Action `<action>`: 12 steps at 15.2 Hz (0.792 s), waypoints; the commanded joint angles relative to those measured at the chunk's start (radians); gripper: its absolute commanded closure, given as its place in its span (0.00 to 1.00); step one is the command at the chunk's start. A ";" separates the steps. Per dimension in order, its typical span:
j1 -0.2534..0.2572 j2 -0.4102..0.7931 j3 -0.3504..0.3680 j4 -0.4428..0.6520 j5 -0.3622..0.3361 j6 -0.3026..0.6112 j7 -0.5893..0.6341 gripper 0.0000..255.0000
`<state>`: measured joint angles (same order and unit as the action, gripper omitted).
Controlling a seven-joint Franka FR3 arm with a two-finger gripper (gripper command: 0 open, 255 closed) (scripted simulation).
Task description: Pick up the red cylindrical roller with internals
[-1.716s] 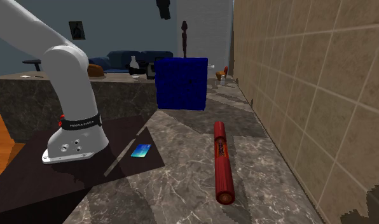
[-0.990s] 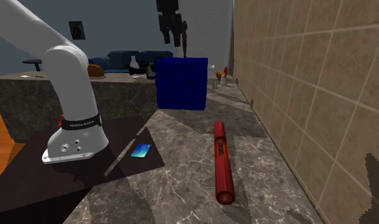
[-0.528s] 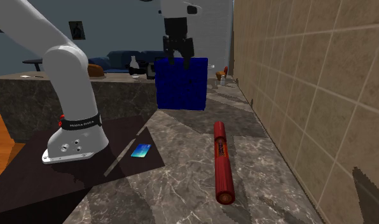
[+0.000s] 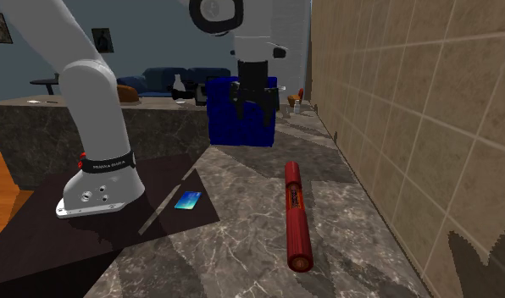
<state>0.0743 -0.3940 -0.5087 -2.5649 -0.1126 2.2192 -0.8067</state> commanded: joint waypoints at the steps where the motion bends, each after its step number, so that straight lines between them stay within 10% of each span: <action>1: 0.020 0.088 -0.050 0.028 0.013 0.051 -0.100 0.00; 12: 0.031 0.626 -0.123 0.233 0.354 0.257 -0.713 0.00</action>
<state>0.1200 0.1744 -0.6430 -2.3584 0.1951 2.4599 -1.4511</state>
